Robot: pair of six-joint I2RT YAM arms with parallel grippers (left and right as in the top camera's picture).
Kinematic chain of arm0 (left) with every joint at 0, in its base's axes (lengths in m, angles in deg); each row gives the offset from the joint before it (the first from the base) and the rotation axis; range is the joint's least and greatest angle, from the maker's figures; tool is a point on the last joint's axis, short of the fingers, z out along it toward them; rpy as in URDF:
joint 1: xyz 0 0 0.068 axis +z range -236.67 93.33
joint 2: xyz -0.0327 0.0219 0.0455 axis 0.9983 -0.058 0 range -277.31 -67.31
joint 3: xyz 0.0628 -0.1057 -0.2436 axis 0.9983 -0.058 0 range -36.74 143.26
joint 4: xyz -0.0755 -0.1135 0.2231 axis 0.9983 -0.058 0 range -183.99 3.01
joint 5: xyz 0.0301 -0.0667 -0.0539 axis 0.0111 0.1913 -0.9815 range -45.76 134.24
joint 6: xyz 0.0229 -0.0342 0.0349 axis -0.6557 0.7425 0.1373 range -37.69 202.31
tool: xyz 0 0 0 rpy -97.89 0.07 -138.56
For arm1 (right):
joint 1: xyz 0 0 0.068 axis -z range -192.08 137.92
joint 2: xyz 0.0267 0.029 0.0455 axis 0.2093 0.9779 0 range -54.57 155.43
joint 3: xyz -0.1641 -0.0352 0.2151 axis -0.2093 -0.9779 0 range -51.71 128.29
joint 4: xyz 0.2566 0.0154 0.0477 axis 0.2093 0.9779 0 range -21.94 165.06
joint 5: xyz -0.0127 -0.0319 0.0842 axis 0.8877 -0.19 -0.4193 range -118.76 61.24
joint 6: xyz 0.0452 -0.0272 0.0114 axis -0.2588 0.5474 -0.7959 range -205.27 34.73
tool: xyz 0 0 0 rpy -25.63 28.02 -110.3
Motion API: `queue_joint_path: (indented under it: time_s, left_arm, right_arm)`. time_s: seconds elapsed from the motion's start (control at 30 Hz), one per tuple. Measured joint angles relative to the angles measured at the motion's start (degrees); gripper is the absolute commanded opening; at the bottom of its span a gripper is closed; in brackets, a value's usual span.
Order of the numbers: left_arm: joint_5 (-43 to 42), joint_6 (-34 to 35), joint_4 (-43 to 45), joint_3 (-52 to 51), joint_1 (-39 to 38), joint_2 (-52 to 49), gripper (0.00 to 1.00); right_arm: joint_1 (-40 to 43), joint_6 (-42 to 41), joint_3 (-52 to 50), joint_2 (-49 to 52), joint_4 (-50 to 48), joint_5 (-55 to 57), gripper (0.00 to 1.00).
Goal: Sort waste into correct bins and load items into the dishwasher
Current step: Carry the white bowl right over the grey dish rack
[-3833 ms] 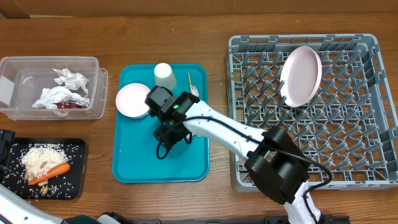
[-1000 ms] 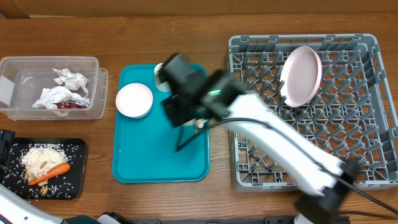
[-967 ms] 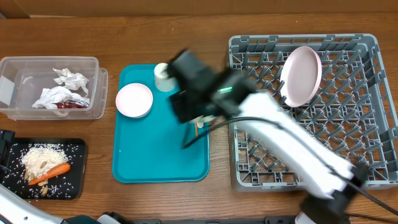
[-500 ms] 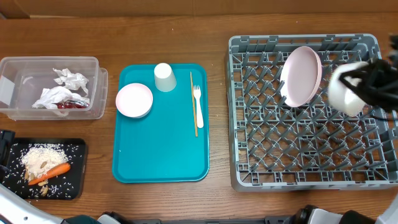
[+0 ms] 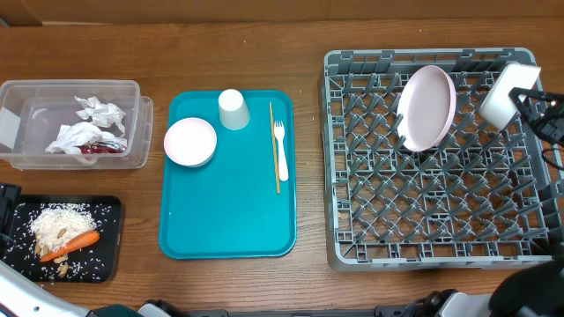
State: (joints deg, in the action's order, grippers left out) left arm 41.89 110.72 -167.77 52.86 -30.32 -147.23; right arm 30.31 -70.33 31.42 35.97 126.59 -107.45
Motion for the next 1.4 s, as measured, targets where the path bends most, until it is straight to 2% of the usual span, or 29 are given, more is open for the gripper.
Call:
queue_joint_path:
  time_s: [0.17,0.47,0.6,0.7,0.8,1.1,1.4]
  left_arm:
    - [0.0,0.0,0.0,0.0,0.0,0.0,1.00]
    - [0.0,0.0,0.0,0.0,0.0,0.0,1.00]
    - [0.0,0.0,0.0,0.0,0.0,0.0,1.00]
    - [0.0,0.0,0.0,0.0,0.0,0.0,1.00]
    - [0.0,0.0,0.0,0.0,0.0,0.0,1.00]
    - [0.0,0.0,0.0,0.0,0.0,0.0,1.00]
    - [0.0,0.0,0.0,0.0,0.0,0.0,1.00]
  right_arm:
    - [0.0,-1.4,-0.3,6.8,-7.1,-2.4,0.04]
    - [0.0,-3.6,-0.4,16.6,-14.3,-2.4,0.04]
    - [0.0,-14.0,-0.6,17.4,-19.5,6.3,0.04]
    - [-0.2,-18.6,-0.6,17.4,-20.9,9.7,0.04]
    - [-0.9,-20.3,-0.7,17.4,-22.5,11.0,0.04]
    - [-6.6,-28.8,-0.8,17.5,-35.5,12.2,0.04]
    - [-8.9,-34.0,-0.8,19.9,-35.8,16.0,0.04]
